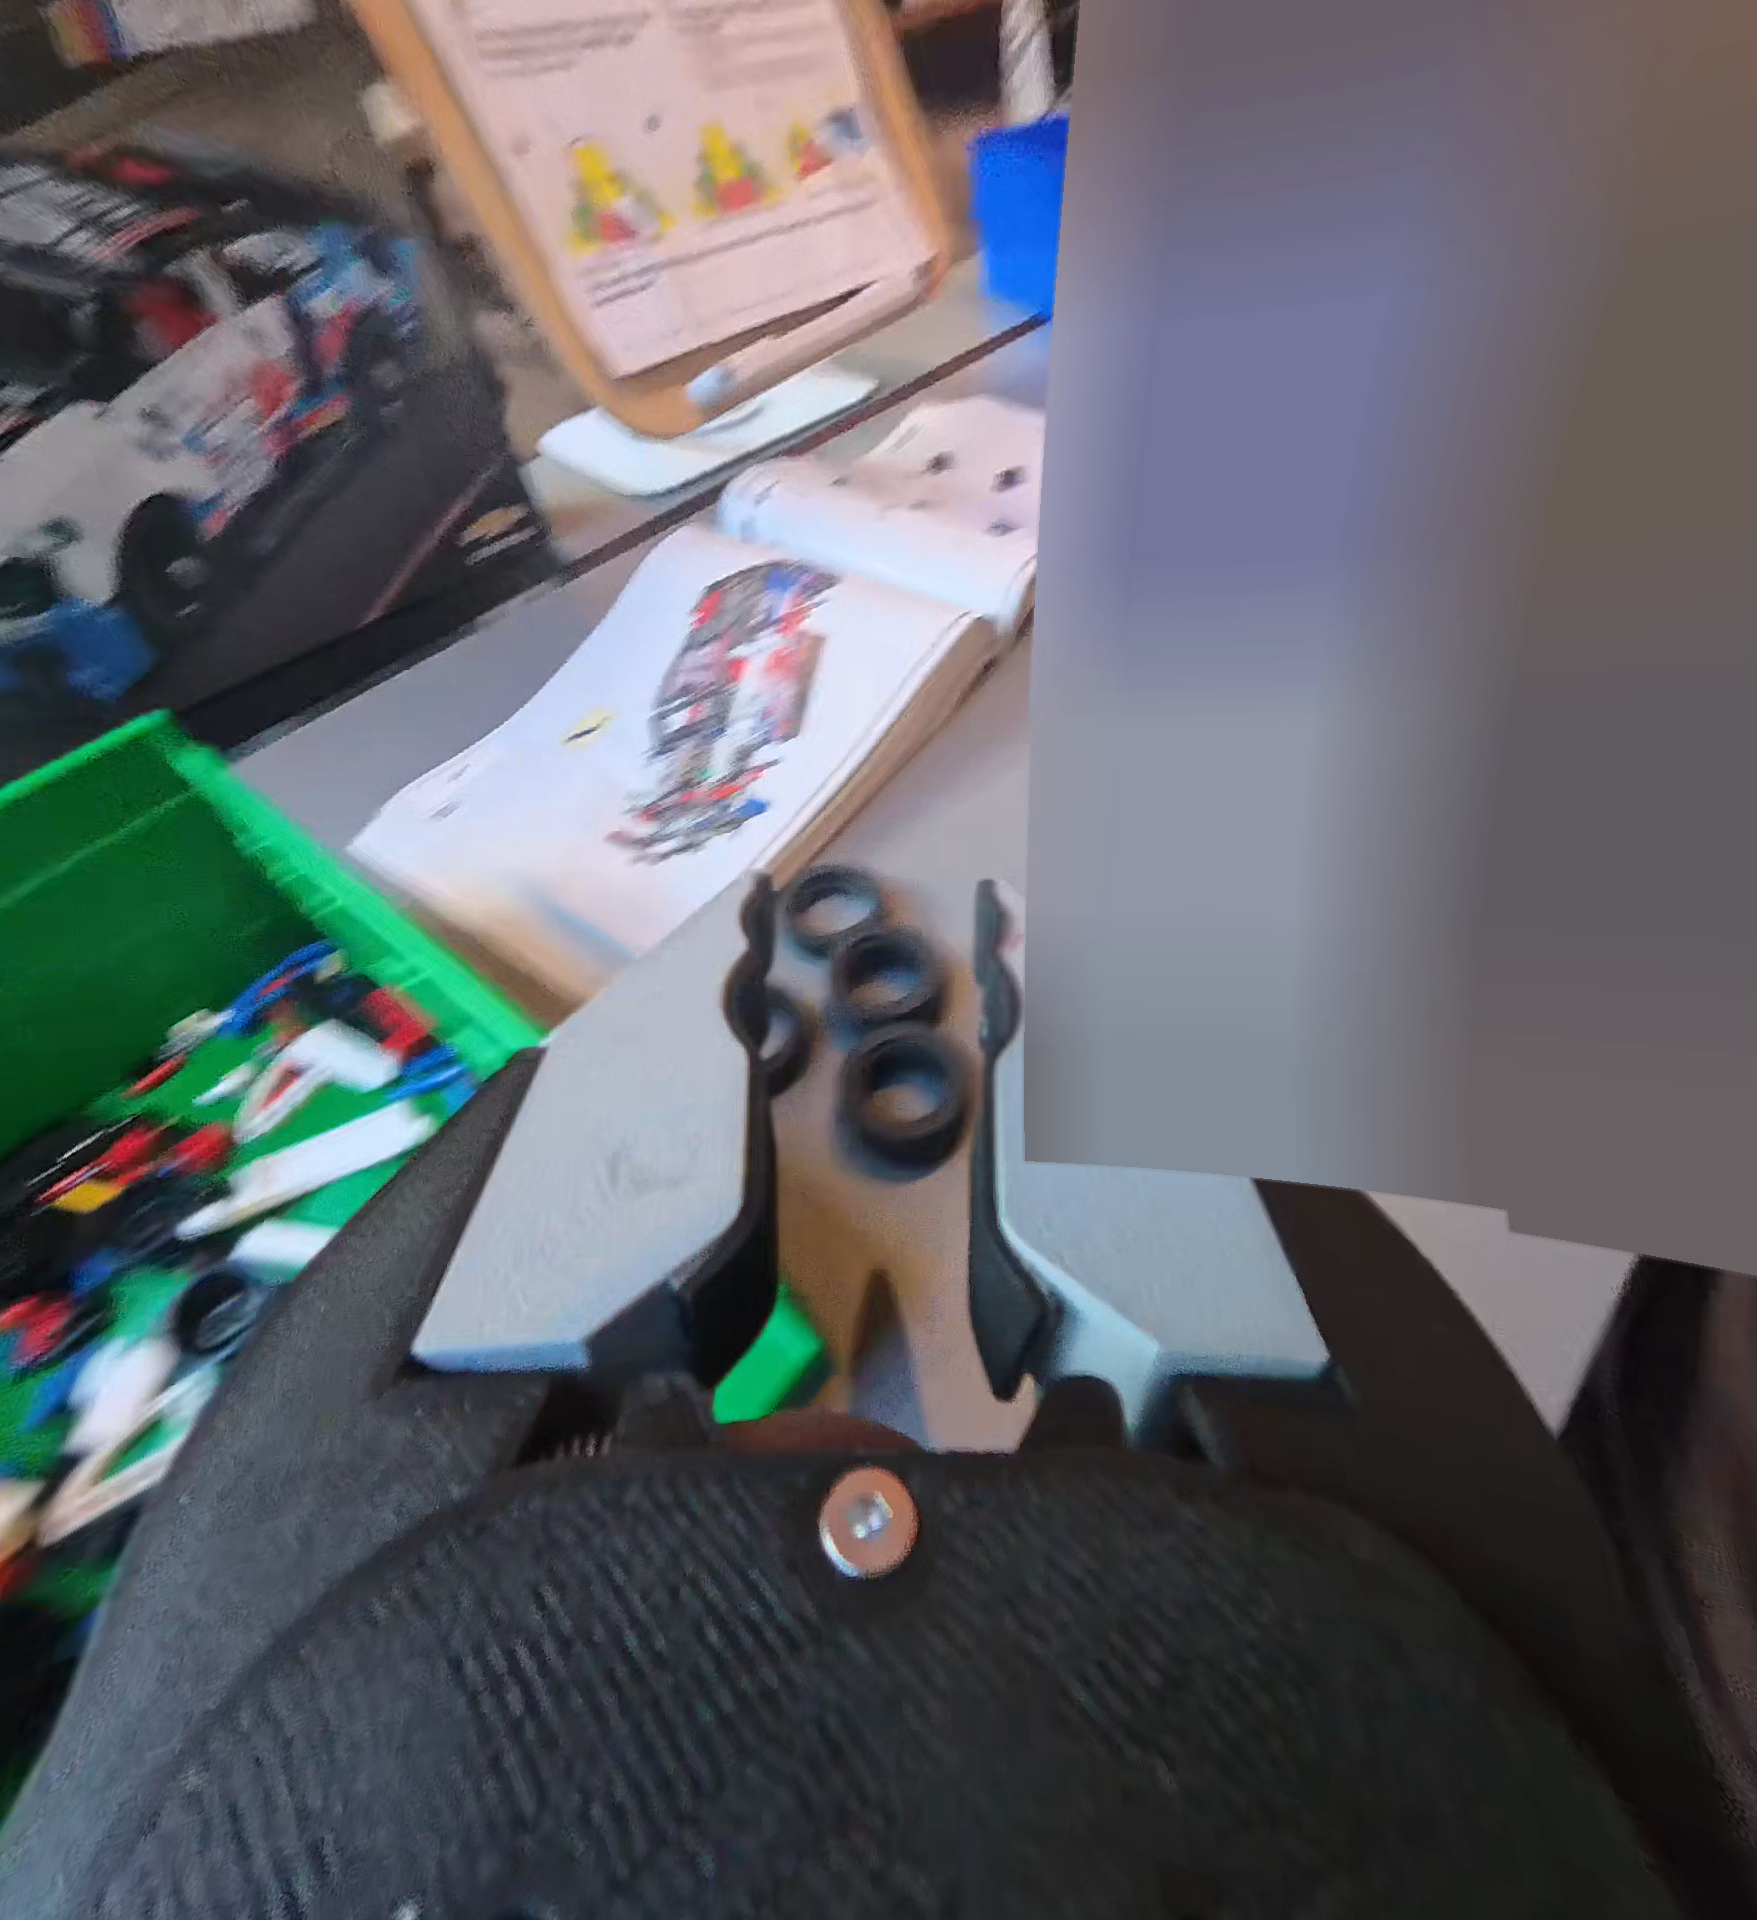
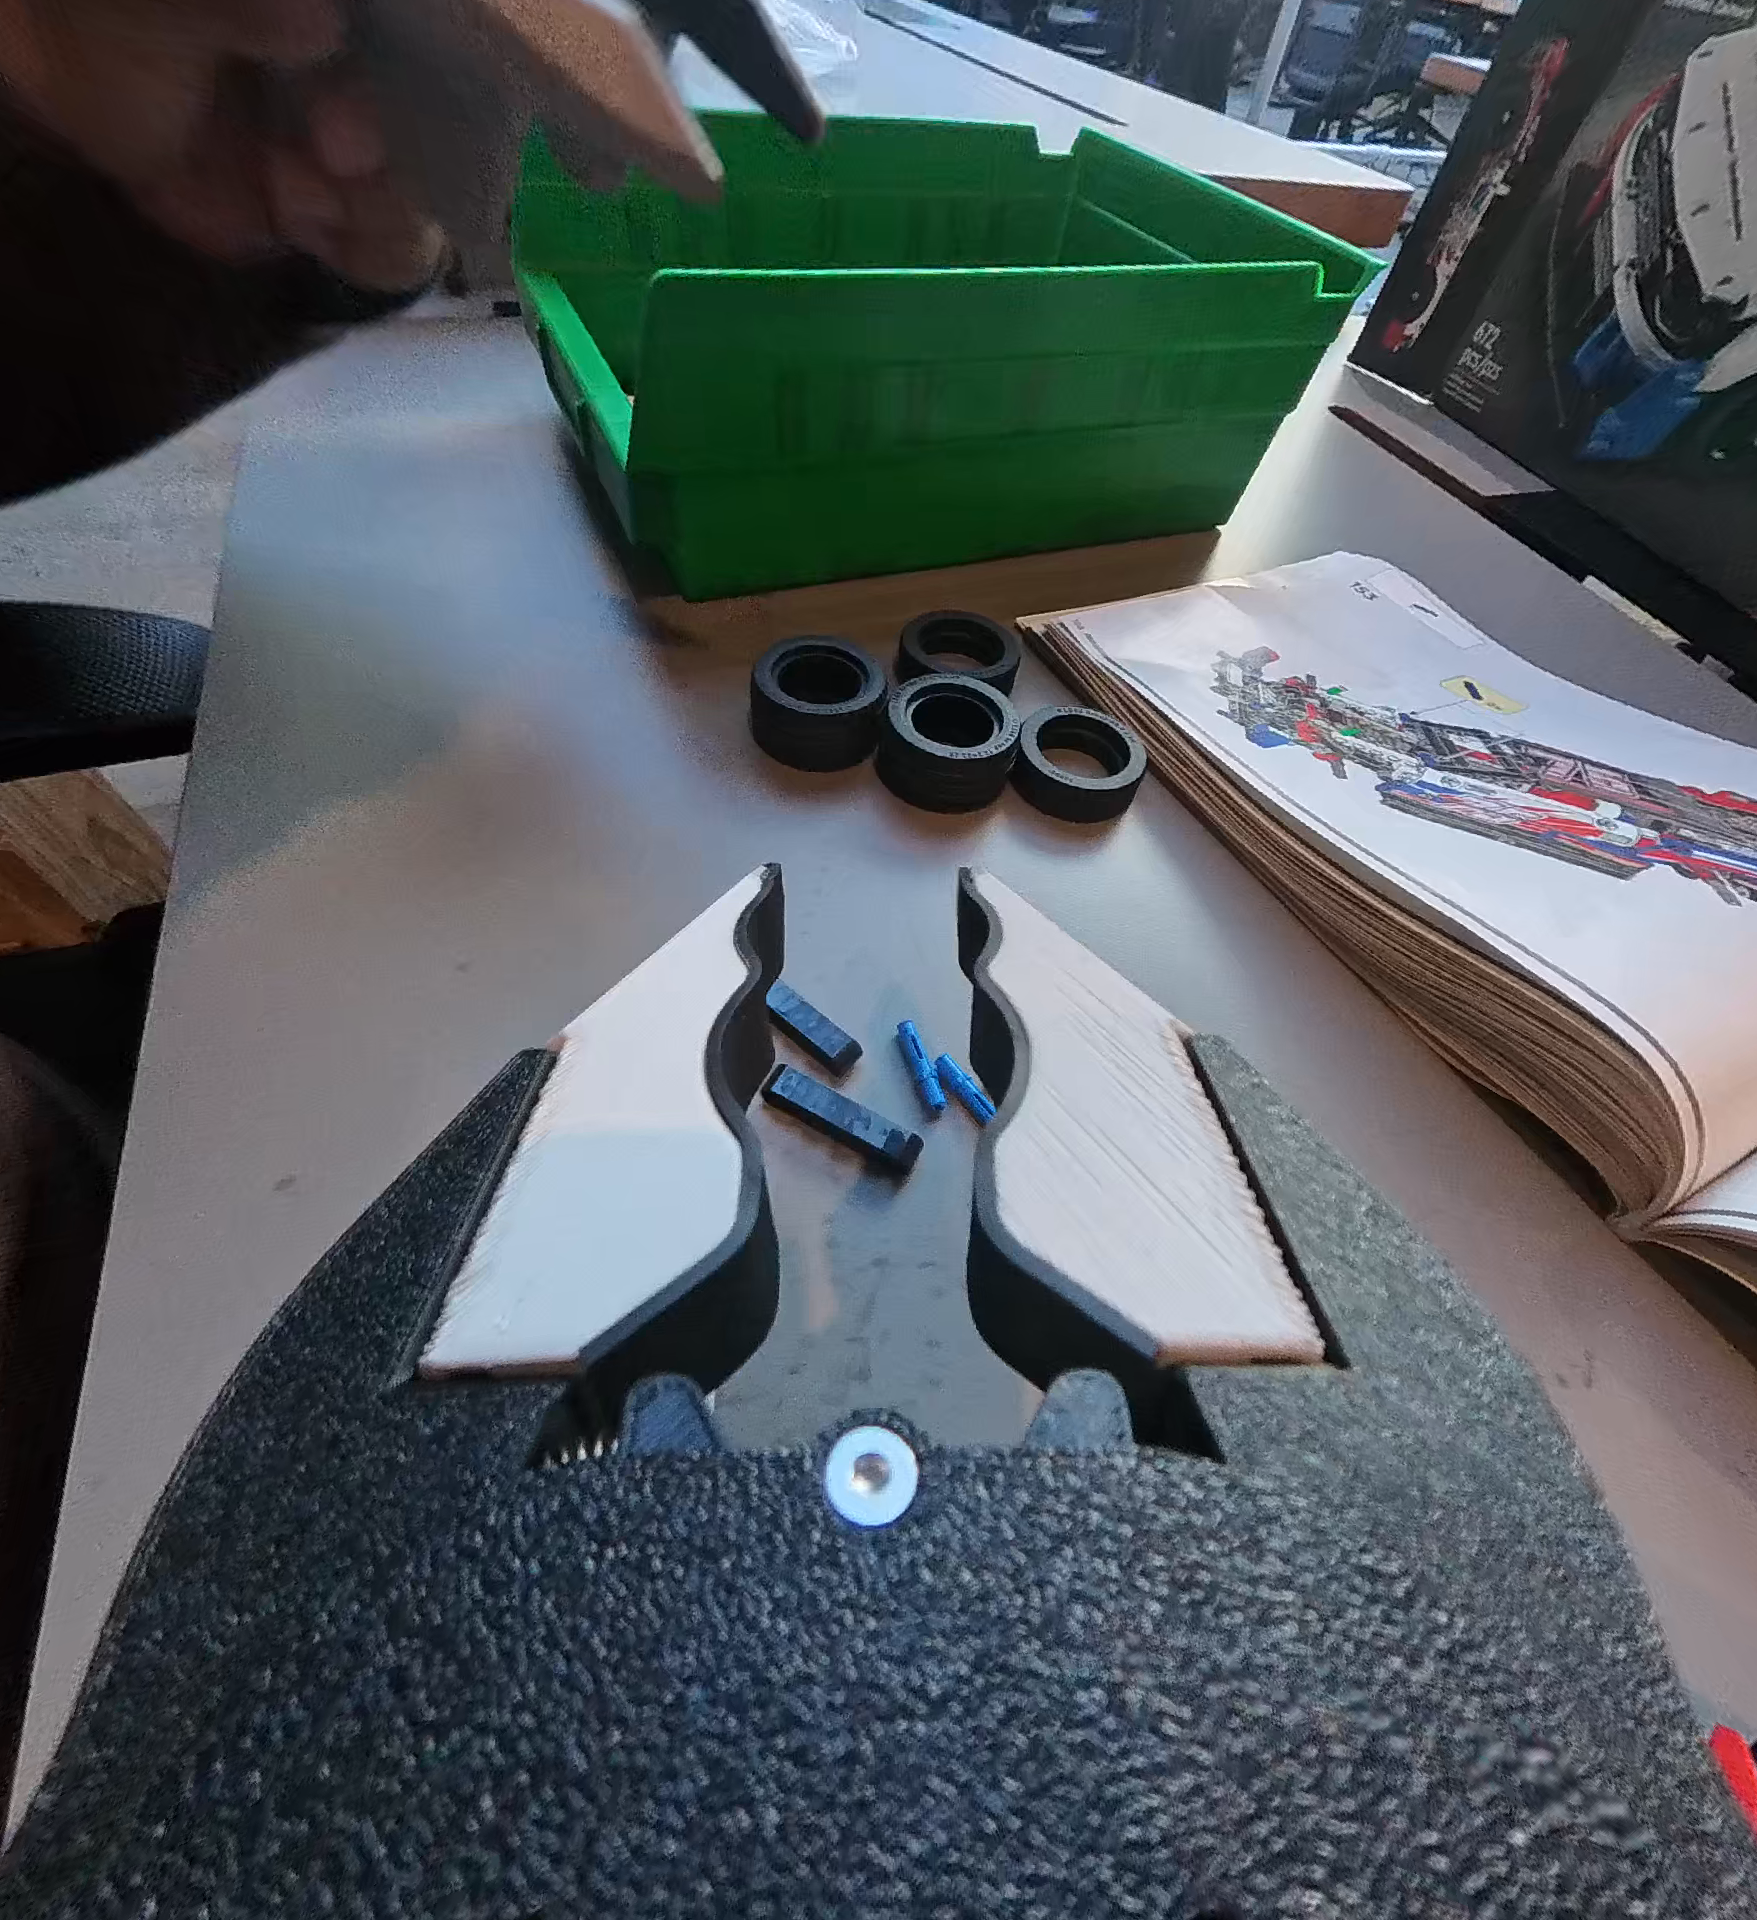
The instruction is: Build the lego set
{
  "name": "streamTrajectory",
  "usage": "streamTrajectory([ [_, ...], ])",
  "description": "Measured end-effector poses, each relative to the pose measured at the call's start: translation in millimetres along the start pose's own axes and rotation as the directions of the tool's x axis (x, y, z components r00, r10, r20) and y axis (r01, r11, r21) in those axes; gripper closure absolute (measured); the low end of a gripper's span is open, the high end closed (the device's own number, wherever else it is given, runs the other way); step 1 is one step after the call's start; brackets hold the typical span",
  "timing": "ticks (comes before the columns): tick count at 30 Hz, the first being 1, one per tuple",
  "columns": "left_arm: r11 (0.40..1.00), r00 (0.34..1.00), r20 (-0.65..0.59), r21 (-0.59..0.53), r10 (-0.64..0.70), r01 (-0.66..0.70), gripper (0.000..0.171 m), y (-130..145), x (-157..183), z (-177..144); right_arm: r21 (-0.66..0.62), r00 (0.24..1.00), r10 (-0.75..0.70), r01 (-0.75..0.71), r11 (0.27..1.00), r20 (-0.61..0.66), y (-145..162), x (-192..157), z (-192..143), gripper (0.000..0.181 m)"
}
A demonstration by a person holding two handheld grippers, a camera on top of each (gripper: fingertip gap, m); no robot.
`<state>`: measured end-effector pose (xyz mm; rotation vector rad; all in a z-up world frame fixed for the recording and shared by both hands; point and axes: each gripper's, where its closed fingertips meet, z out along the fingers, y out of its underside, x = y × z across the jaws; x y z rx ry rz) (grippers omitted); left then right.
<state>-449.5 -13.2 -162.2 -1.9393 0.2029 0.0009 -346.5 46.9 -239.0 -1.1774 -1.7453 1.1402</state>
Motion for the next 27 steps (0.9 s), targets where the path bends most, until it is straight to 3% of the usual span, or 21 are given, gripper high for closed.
streamTrajectory([
  [3,0.992,0.997,0.062,-0.117,0.046,-0.039,0.146,8.1,-44.7,-19.8,0.007,1.000,-0.004,0.004,1.000,-0.001,-0.9,-0.3,-0.7,0.148],
  [6,0.955,0.986,-0.150,-0.277,0.069,-0.109,0.143,38.1,-57.7,-22.8,0.003,1.000,-0.001,0.001,1.000,-0.010,-0.5,1.1,-0.3,0.149],
  [10,0.857,0.951,-0.272,-0.444,0.150,-0.262,0.141,79.9,-85.6,-9.2,-0.008,1.000,-0.016,0.016,1.000,-0.023,0.8,1.3,0.8,0.151],
  [15,0.752,0.863,-0.459,-0.489,0.209,-0.442,0.144,107.7,-84.4,7.9,-0.031,0.999,-0.017,0.016,0.999,-0.047,3.5,4.6,3.2,0.154],
  [20,0.637,0.827,-0.530,-0.576,0.186,-0.513,0.146,142.0,-87.9,21.3,-0.041,0.998,-0.014,0.012,0.999,-0.062,4.7,7.4,4.4,0.155],
  [22,0.660,0.826,-0.539,-0.562,0.166,-0.499,0.149,139.0,-81.9,28.3,-0.032,0.998,-0.009,0.007,0.999,-0.064,3.6,8.1,3.6,0.155],
  [27,0.625,0.824,-0.538,-0.587,0.175,-0.515,0.146,139.6,-82.6,33.2,-0.011,0.998,-0.005,0.005,1.000,-0.060,0.9,7.9,1.4,0.155],
])
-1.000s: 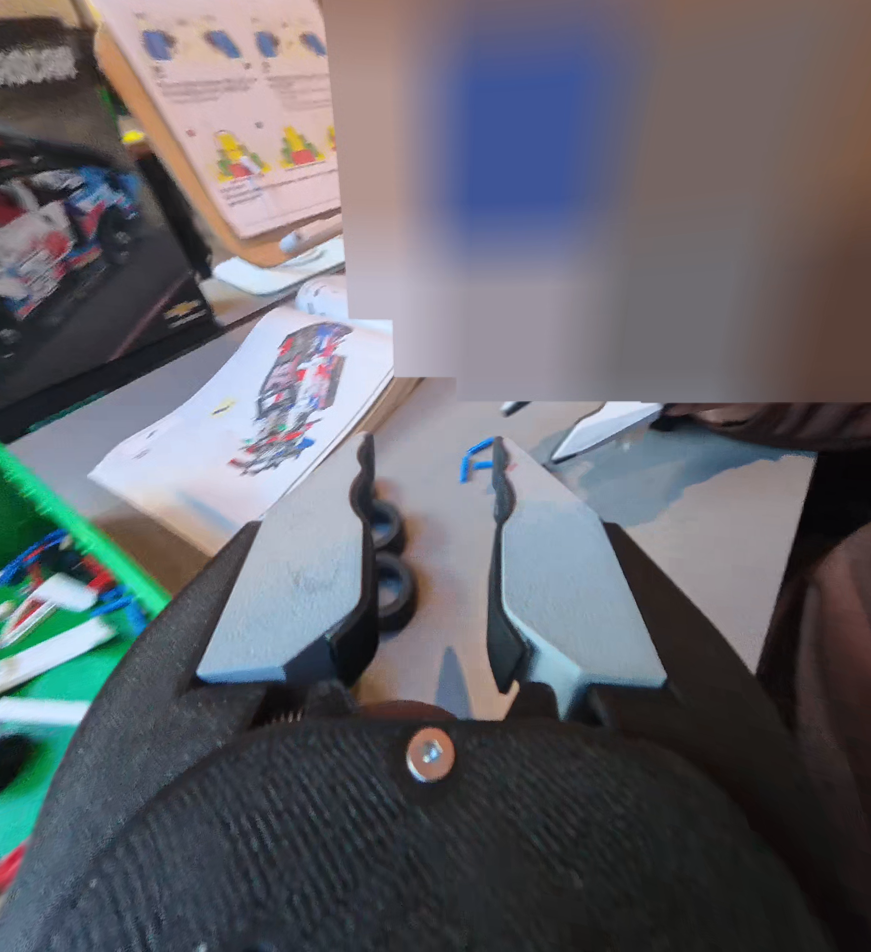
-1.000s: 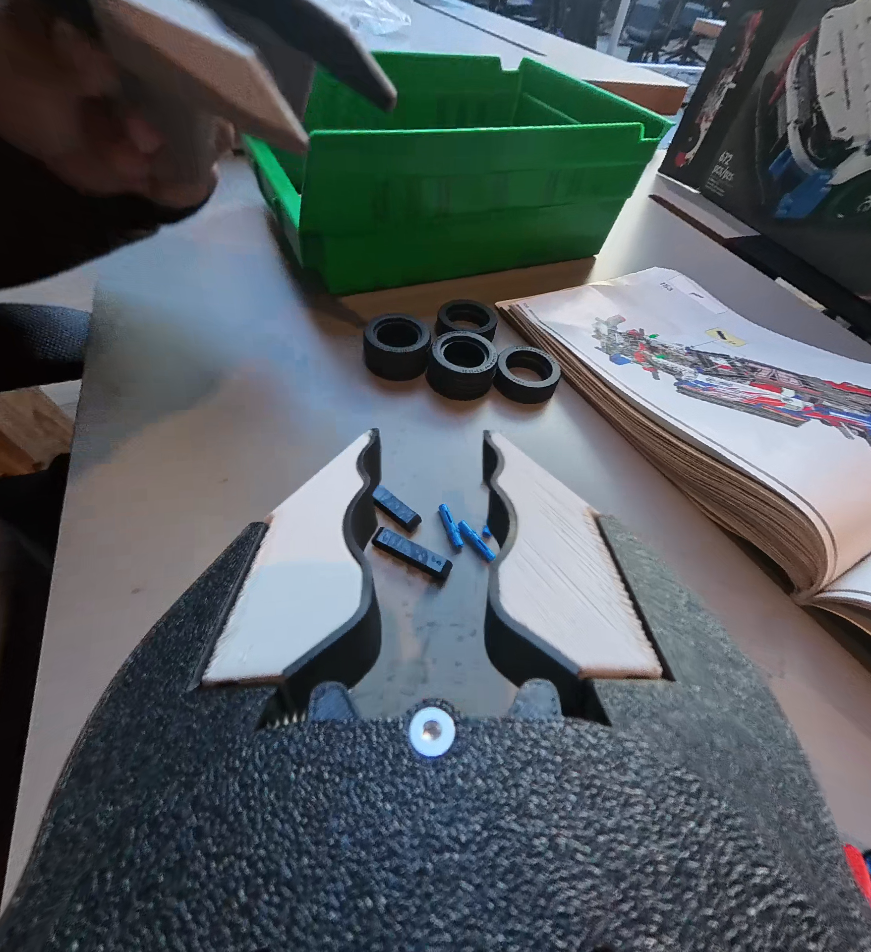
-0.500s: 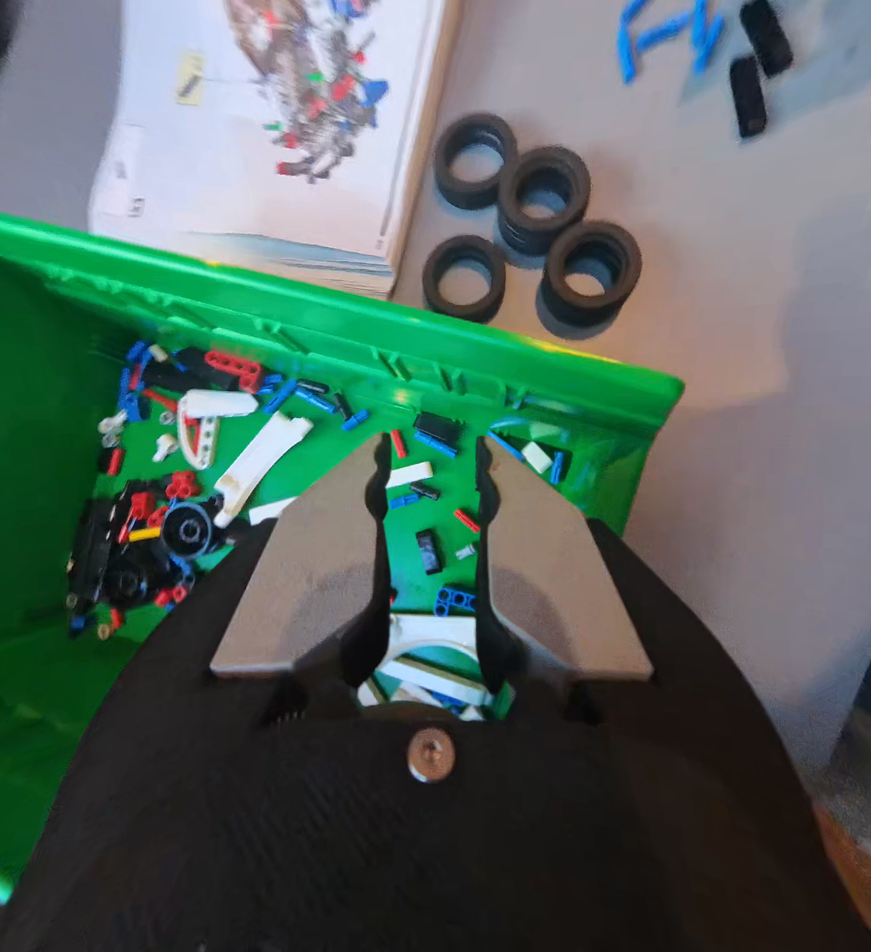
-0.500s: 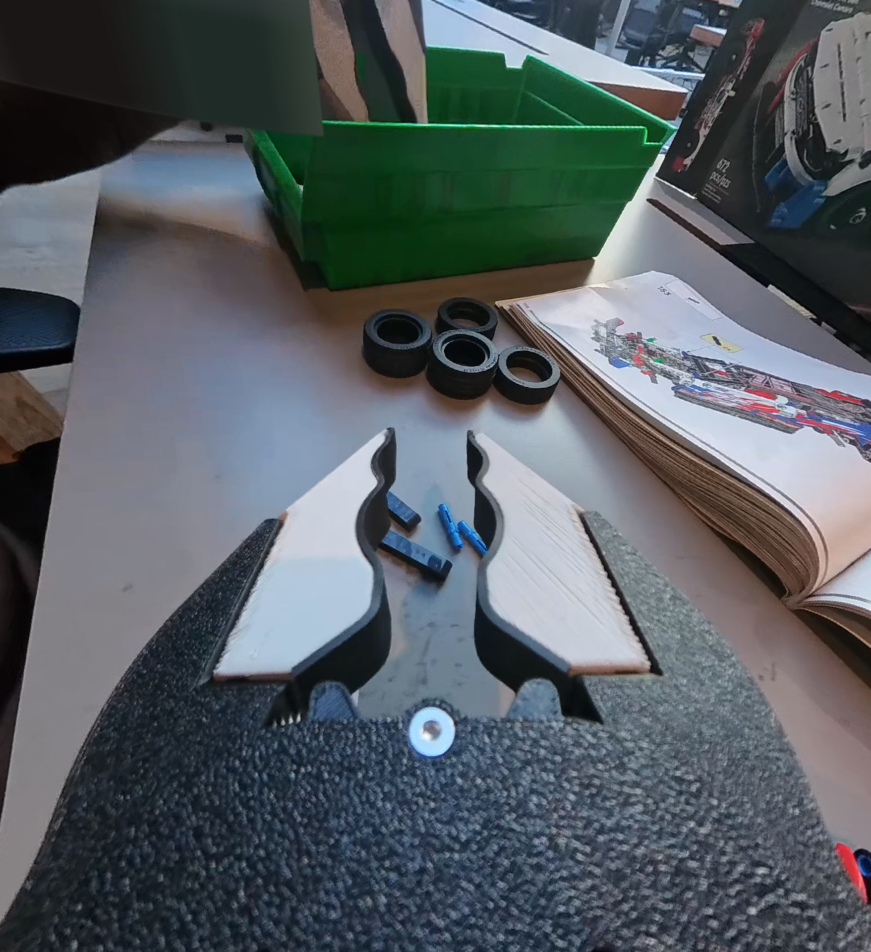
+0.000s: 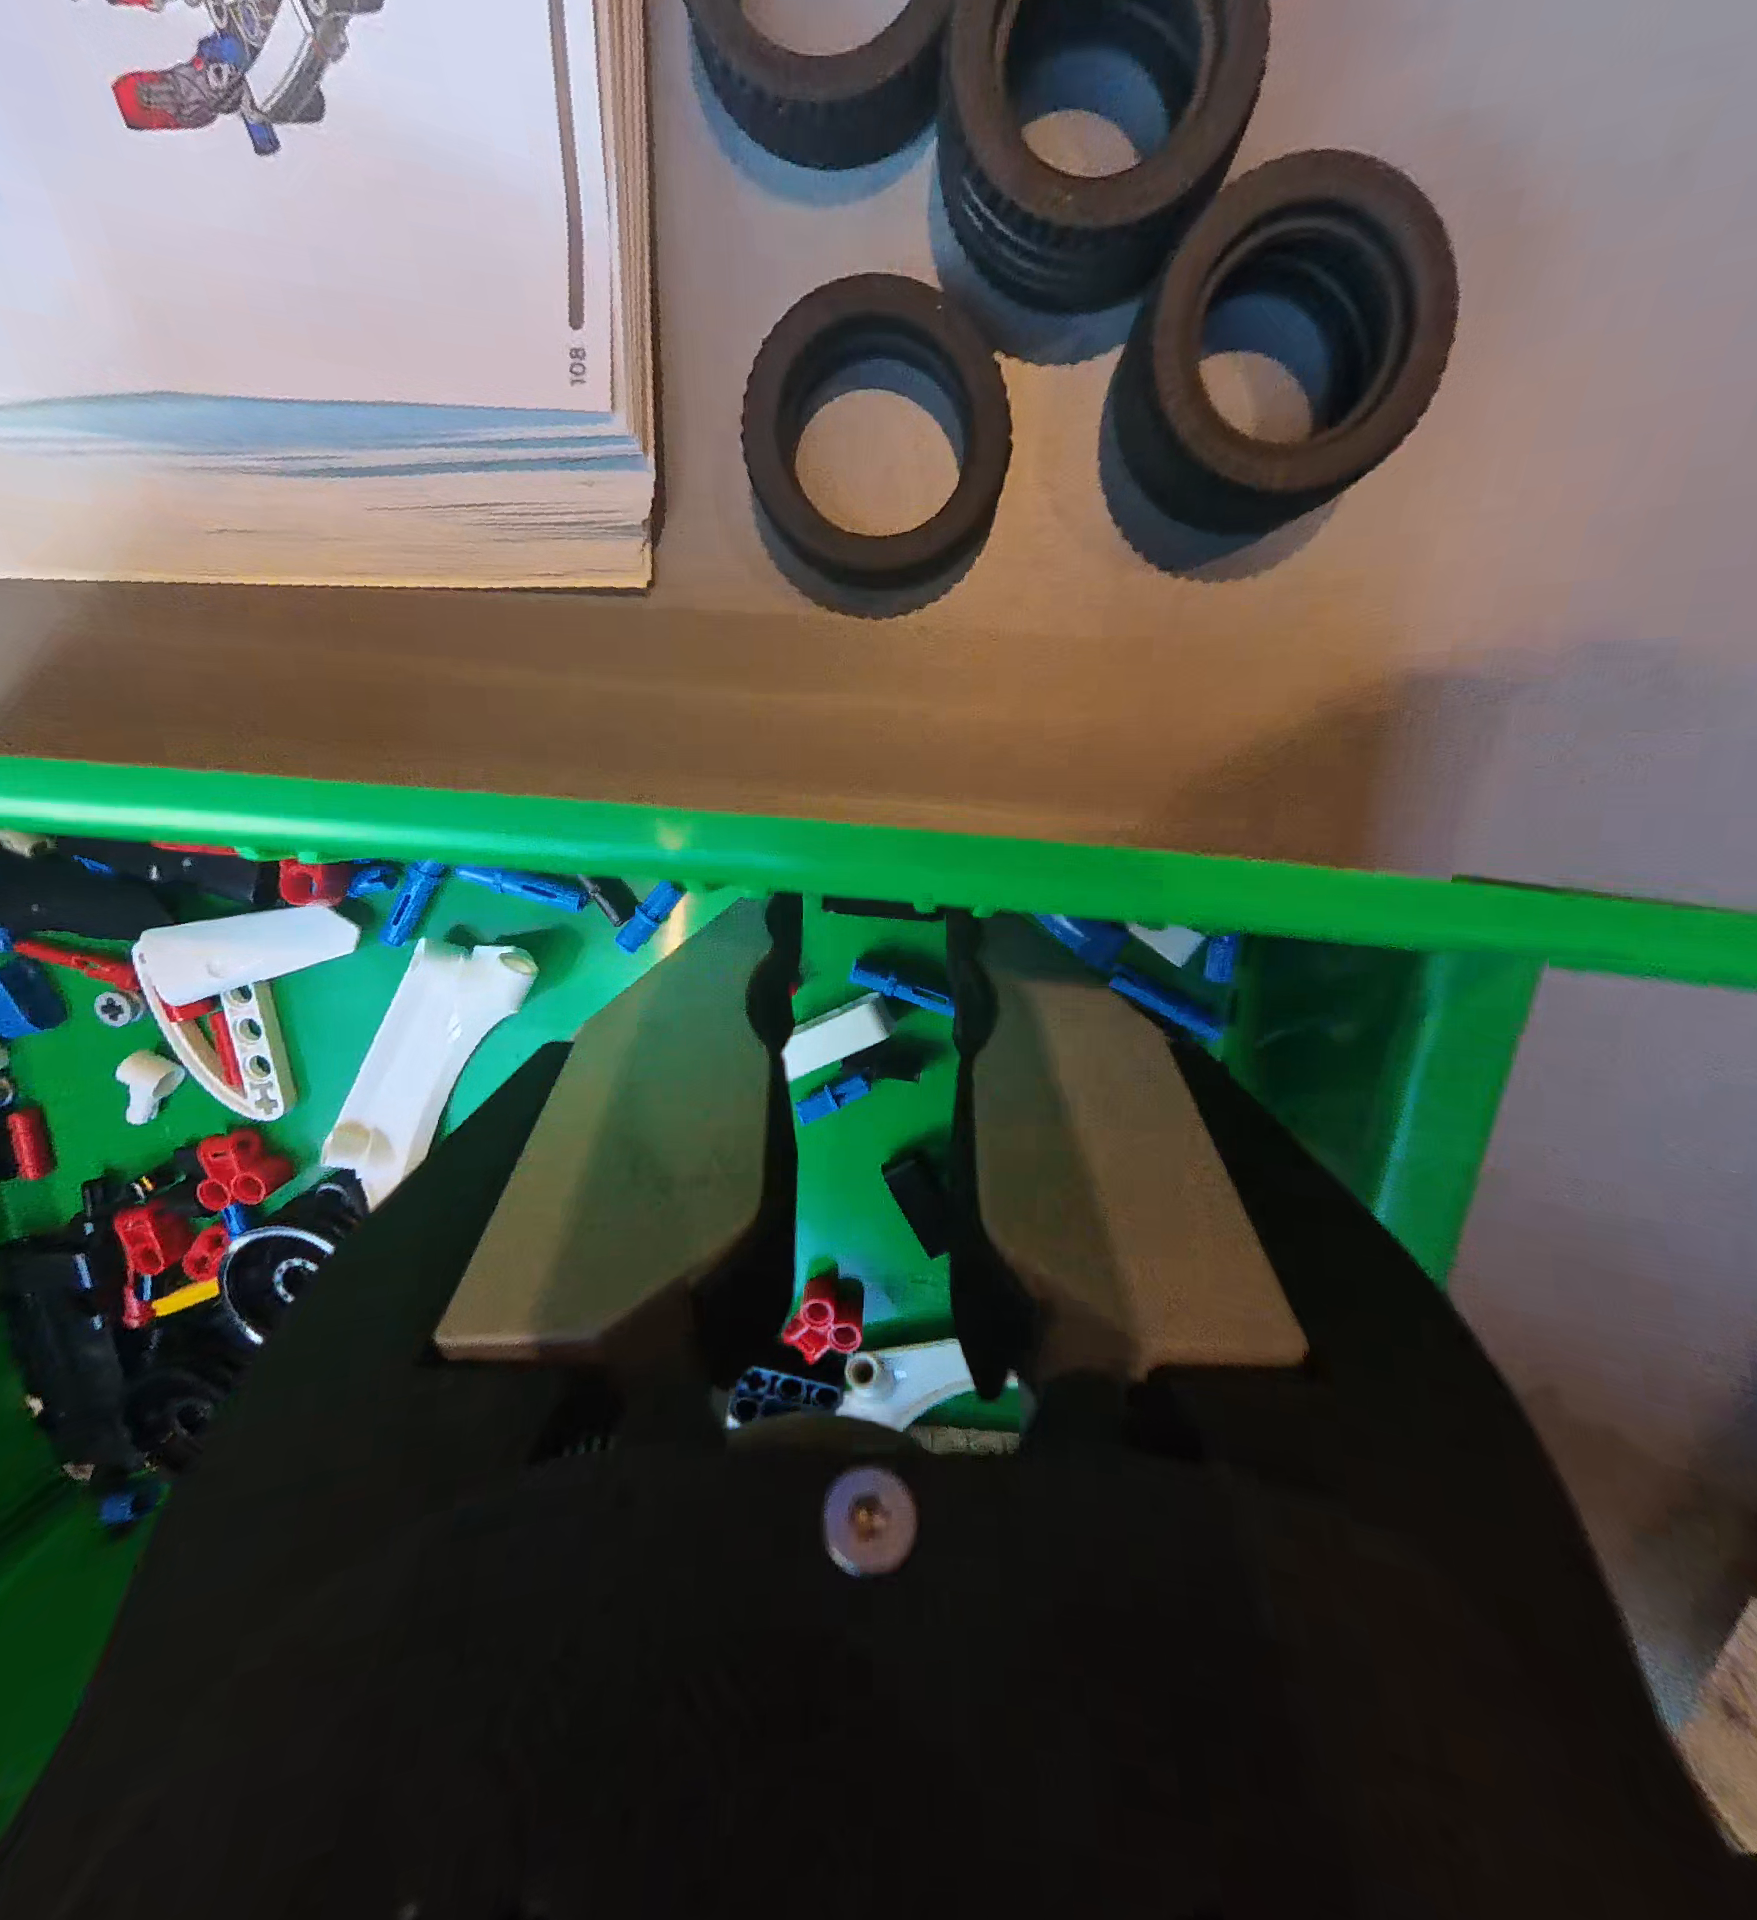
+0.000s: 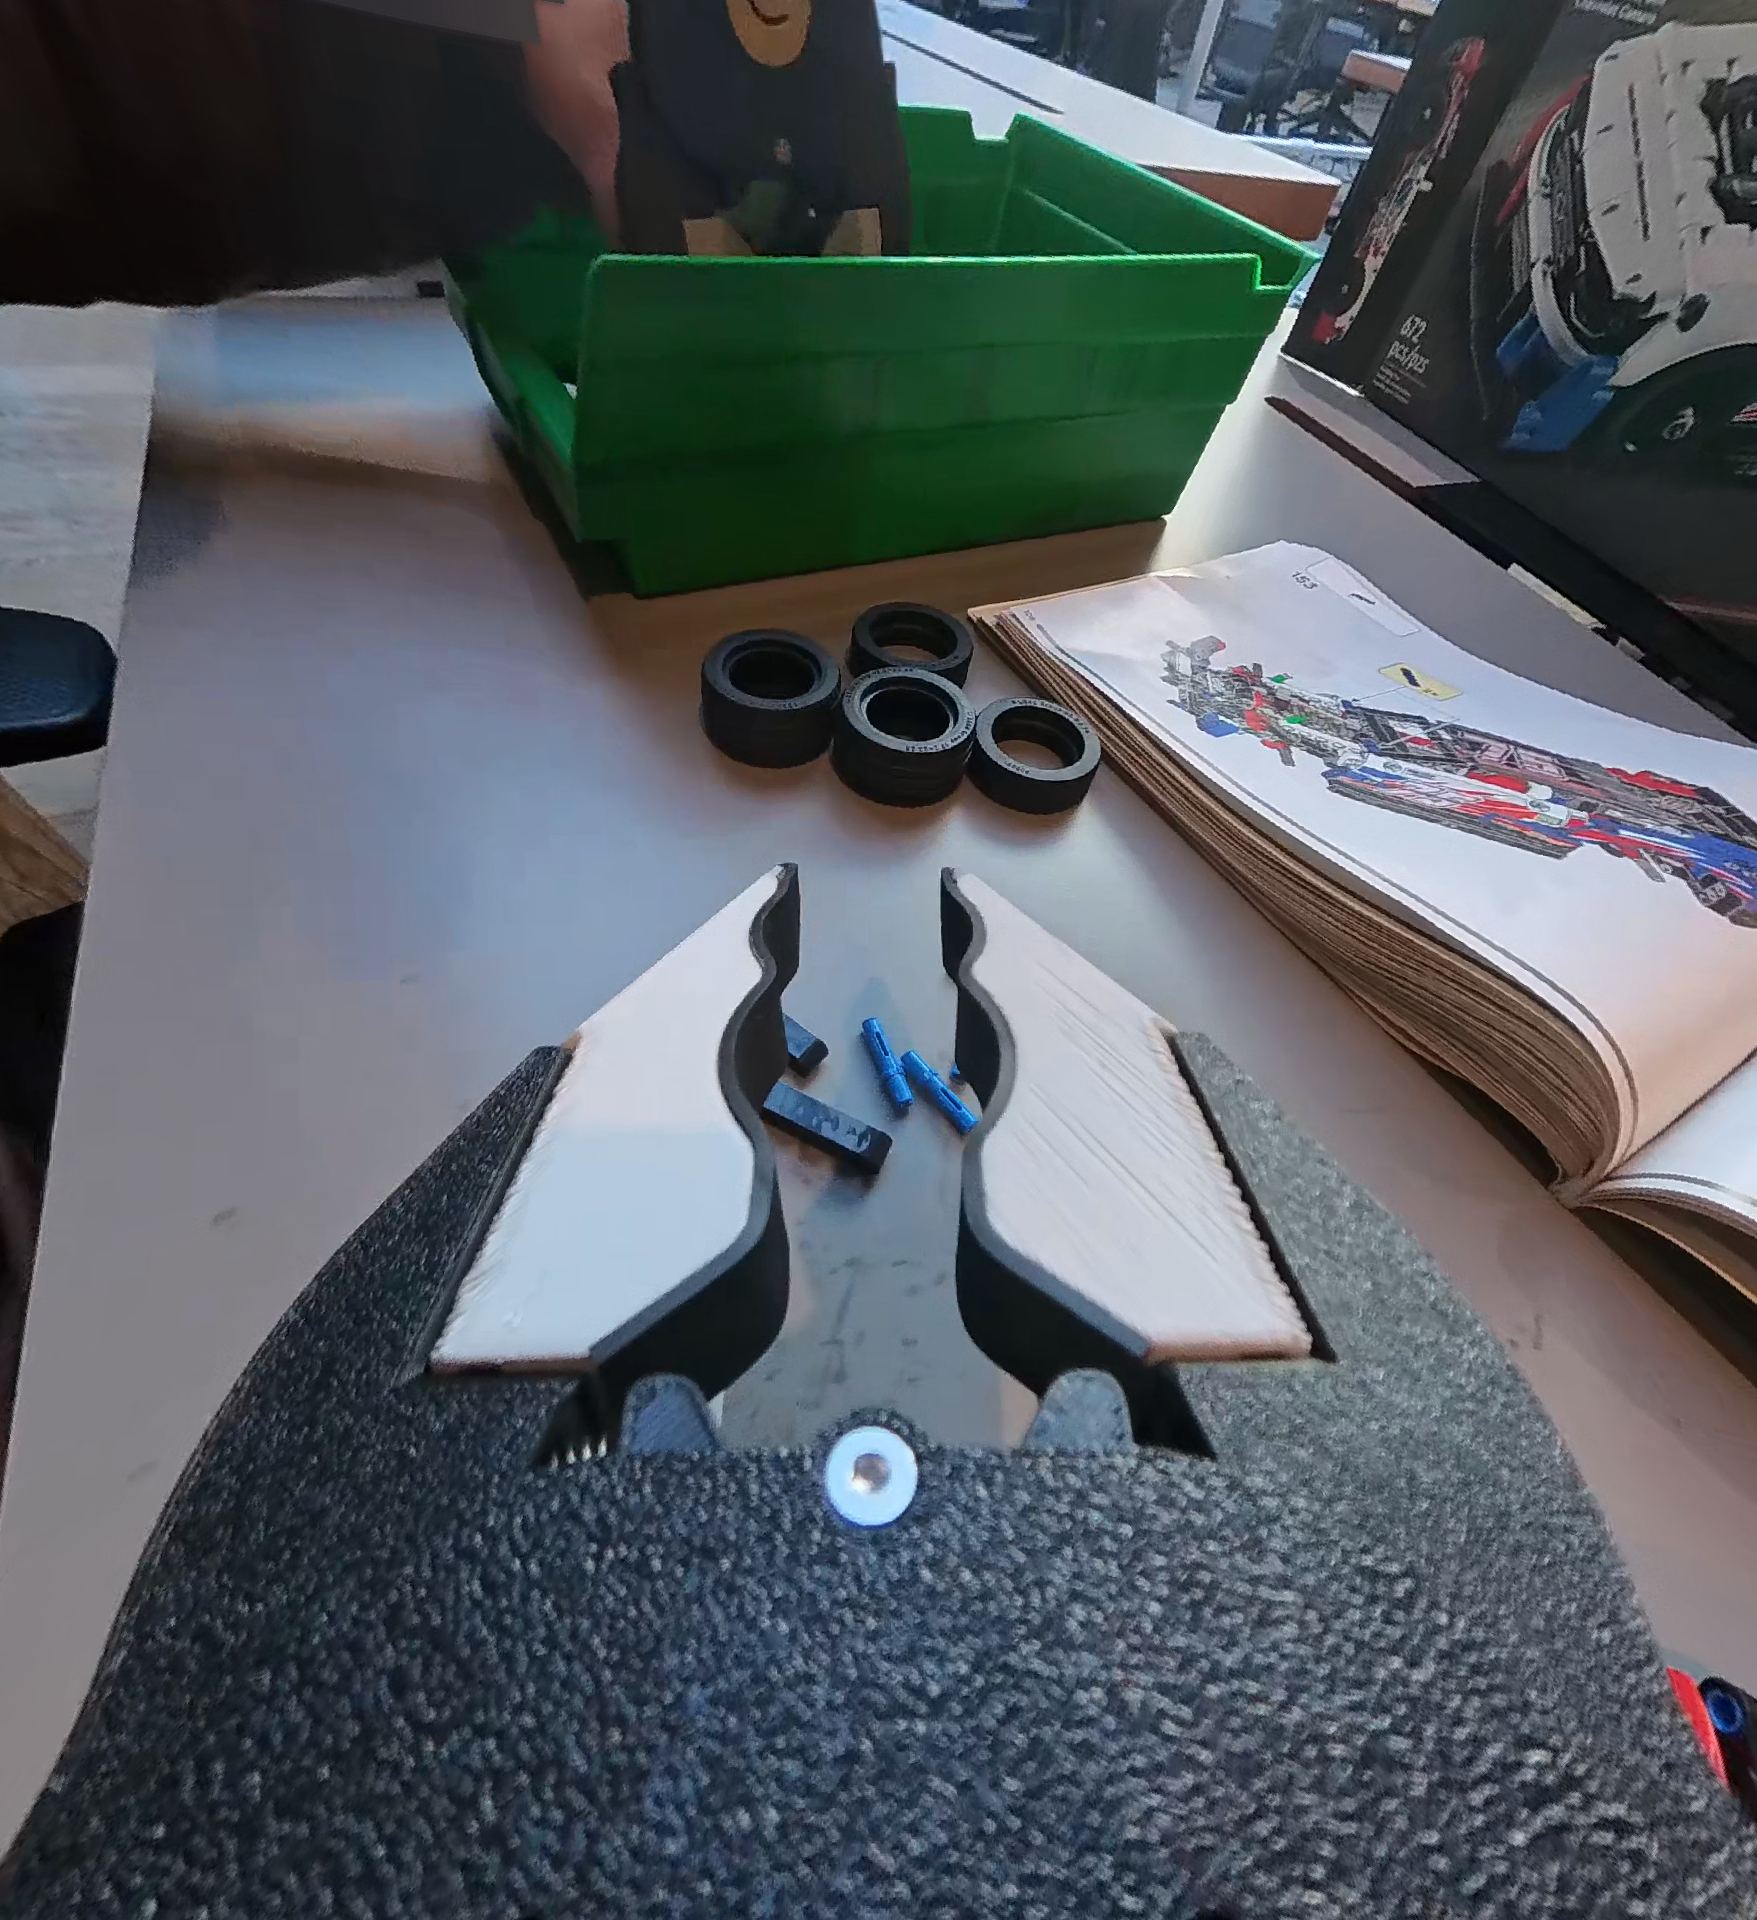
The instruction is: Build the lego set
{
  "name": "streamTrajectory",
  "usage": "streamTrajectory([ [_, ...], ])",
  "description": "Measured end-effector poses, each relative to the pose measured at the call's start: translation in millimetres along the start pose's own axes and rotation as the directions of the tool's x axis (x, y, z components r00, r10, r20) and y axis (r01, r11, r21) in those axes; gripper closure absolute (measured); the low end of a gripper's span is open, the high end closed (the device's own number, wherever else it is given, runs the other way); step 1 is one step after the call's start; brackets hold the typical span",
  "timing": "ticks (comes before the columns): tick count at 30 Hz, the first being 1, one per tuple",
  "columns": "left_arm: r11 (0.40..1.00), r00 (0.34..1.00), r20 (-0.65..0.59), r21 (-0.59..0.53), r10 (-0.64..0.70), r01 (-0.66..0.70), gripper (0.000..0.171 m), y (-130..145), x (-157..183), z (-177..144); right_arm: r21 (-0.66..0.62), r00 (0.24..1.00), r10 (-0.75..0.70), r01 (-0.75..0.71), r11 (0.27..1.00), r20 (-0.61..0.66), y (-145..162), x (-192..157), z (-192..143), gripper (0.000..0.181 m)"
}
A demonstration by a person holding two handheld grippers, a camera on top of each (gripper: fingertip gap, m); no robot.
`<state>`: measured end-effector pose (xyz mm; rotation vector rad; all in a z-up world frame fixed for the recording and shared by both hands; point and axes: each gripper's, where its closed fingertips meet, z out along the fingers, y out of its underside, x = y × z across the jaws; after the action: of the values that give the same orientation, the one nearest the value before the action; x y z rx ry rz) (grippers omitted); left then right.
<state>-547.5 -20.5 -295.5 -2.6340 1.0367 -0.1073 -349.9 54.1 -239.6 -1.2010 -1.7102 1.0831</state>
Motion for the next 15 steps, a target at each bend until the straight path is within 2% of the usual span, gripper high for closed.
streamTrajectory([
  [8,1.000,1.000,0.005,-0.006,-0.005,0.005,0.149,3.7,1.1,-1.3,0.009,1.000,-0.009,0.009,1.000,0.007,-1.1,-1.6,-0.6,0.154],
  [10,1.000,0.999,0.049,-0.016,-0.003,0.003,0.150,10.0,-5.7,-4.9,0.013,1.000,-0.002,0.002,1.000,0.016,-1.6,-2.0,-1.0,0.155],
  [15,0.993,0.992,0.122,0.114,-0.041,0.027,0.149,5.9,-14.6,-28.4,0.023,0.999,0.015,-0.016,1.000,0.038,-3.0,-2.7,-2.0,0.155],
])
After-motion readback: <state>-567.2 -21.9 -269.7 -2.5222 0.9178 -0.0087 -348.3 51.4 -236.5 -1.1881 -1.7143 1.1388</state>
